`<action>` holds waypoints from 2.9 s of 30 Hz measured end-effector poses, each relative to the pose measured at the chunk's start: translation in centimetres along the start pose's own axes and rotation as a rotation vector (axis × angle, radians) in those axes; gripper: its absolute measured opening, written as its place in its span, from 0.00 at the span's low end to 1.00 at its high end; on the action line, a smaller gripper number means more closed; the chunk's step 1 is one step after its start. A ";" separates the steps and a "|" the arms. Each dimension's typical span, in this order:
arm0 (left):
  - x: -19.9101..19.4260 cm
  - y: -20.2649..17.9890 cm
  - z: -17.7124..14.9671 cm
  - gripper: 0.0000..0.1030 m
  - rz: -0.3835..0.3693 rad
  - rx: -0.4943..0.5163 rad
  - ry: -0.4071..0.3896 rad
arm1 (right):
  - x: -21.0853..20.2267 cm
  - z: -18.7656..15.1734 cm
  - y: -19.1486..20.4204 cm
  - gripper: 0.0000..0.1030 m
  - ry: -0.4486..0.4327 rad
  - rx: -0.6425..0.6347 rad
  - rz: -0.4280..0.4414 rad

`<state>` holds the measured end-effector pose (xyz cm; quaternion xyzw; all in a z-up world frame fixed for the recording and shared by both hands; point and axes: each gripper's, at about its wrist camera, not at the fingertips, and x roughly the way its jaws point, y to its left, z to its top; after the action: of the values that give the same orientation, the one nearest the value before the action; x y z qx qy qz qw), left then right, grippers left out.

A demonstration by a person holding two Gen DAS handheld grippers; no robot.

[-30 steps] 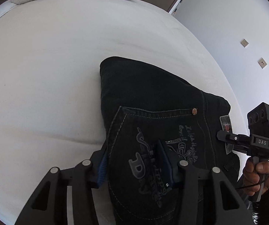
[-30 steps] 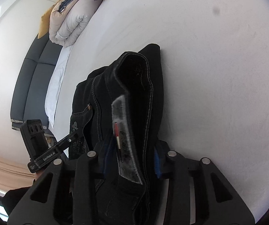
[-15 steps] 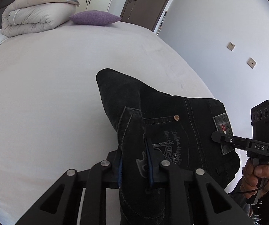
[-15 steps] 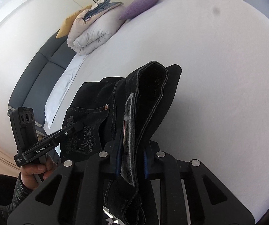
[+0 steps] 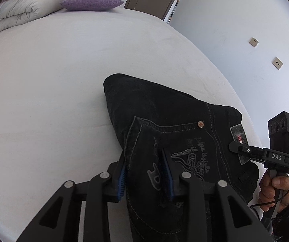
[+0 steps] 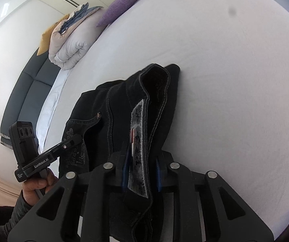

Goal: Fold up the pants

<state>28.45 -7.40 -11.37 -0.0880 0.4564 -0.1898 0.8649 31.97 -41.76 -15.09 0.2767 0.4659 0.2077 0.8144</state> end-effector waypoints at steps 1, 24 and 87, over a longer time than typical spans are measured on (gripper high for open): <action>0.3 0.0 -0.2 0.42 0.010 0.007 -0.002 | 0.3 -0.3 -0.5 0.21 -0.011 0.010 0.025; -23.2 -9.5 -9.0 1.00 0.440 0.275 -0.677 | -17.6 -14.5 12.1 0.76 -0.658 -0.290 -0.340; -18.7 -6.6 -18.7 1.00 0.476 0.016 -0.224 | -13.0 -23.7 14.3 1.00 -0.350 -0.309 -0.535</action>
<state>1.83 -5.41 -5.68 0.0083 0.3641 0.0265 0.9309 3.85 -32.49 -7.29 0.0500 0.3386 0.0047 0.9396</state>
